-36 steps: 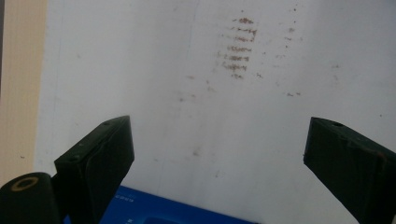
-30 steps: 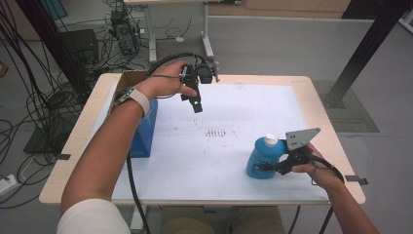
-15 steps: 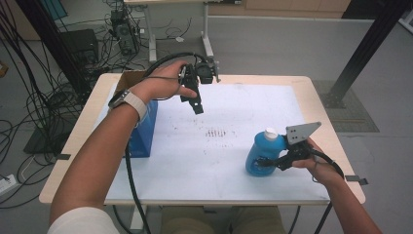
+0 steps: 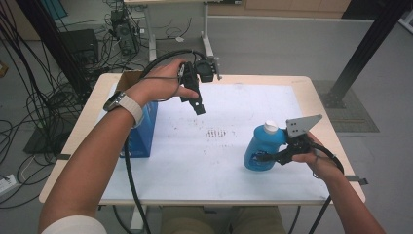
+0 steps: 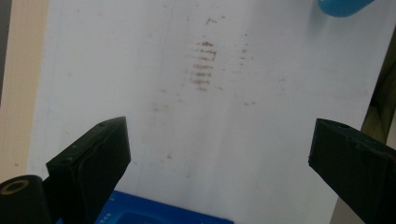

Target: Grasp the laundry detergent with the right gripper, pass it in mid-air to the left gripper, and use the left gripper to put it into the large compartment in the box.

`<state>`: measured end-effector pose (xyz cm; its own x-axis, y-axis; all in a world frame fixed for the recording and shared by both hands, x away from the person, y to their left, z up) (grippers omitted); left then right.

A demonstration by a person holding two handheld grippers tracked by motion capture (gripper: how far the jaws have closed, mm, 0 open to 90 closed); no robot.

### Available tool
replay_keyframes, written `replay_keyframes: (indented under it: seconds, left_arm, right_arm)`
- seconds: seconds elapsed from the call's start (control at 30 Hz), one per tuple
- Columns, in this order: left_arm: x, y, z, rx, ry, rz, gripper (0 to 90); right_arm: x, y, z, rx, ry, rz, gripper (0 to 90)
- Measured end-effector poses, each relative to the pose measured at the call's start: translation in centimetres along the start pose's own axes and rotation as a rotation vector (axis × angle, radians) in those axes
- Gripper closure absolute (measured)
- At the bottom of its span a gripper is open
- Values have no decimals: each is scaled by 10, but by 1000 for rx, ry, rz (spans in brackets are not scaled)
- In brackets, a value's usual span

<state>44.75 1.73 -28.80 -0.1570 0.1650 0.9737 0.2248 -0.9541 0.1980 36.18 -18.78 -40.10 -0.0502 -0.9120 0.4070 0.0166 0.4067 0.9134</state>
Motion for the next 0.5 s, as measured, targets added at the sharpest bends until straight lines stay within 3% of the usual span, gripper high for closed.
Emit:
replay_keyframes:
  seconds: [0.17, 0.5]
  left_arm:
    - [7, 4, -10, -33, -9, -7, 56]
    - [16, 10, -25, -50, -45, -22, 62]
  right_arm:
    - [-1, 11, -1, 11, 14, -2, 433]
    - [-3, 26, -6, 27, 29, 7, 433]
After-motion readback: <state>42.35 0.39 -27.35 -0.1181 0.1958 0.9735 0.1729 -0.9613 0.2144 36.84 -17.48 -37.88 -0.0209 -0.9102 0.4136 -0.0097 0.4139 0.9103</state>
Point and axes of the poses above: each handheld gripper's, and its own axes: x roughly backward along the jaws, y roughly out of its top, z roughly to its left, the point moved 9 cm from there along -x, roughly forward along the jaws, and after that the axes turned 3 degrees about x, right-handed, at the moved point
